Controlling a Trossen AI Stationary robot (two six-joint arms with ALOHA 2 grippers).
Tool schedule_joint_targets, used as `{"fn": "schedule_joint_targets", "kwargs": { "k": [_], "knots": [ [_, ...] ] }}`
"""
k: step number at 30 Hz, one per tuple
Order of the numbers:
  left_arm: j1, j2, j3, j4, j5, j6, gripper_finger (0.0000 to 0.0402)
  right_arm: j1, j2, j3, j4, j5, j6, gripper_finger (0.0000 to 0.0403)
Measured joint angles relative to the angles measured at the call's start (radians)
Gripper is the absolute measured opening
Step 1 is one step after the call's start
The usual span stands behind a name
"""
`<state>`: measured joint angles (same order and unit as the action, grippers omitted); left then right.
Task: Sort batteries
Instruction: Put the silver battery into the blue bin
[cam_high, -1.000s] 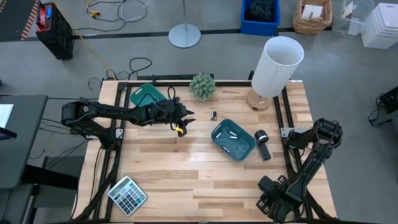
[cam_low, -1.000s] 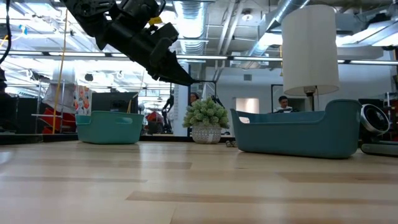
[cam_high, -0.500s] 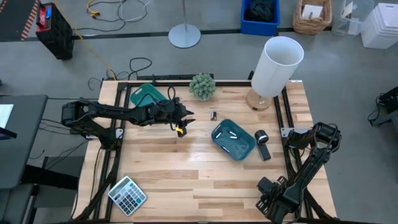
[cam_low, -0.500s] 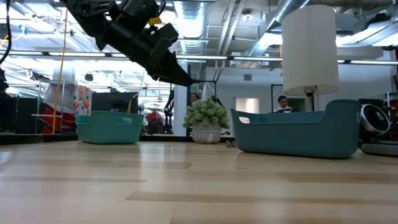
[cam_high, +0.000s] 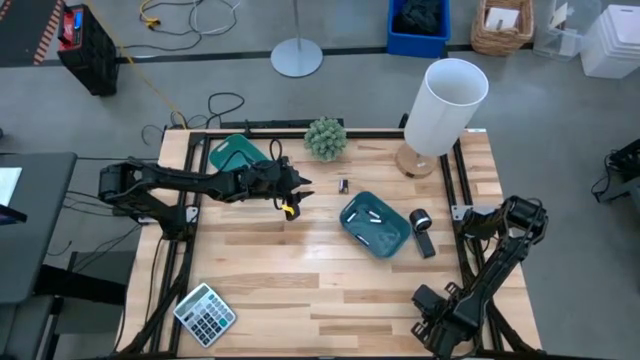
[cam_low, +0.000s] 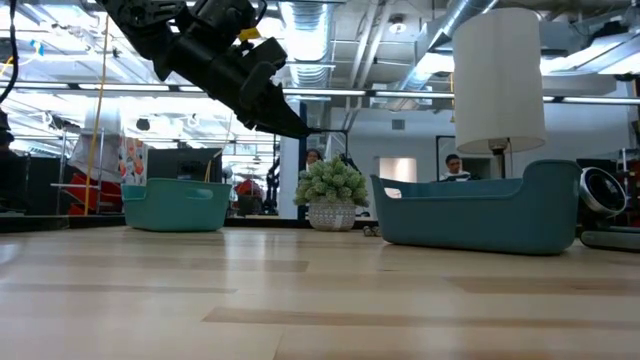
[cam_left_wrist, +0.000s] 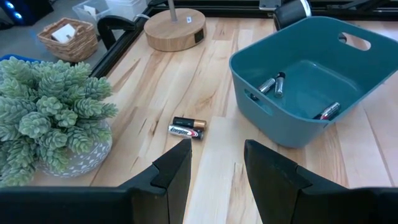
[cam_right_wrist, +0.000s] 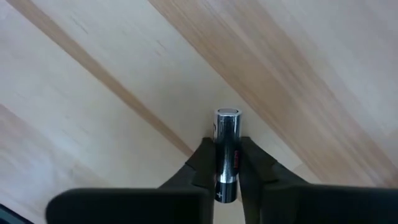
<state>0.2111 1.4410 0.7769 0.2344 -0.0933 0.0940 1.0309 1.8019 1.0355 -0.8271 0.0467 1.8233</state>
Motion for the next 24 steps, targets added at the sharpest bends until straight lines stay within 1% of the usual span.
{"fn": "schedule_joint_targets", "kwargs": {
  "k": [5,17,24],
  "knots": [
    [0.0,0.0,0.0,-0.005,0.0,0.011,0.0143,0.0,0.001,0.0,-0.003,0.001,0.0,0.0046],
    [0.0,0.0,0.0,-0.007,0.0,0.011,0.0143,0.001,-0.021,-0.003,-0.021,0.012,0.0,0.0044],
    [0.0,0.0,0.0,-0.007,0.0,0.011,0.0143,-0.005,-0.021,0.004,-0.03,0.023,-0.032,0.0044]
  ]
}}
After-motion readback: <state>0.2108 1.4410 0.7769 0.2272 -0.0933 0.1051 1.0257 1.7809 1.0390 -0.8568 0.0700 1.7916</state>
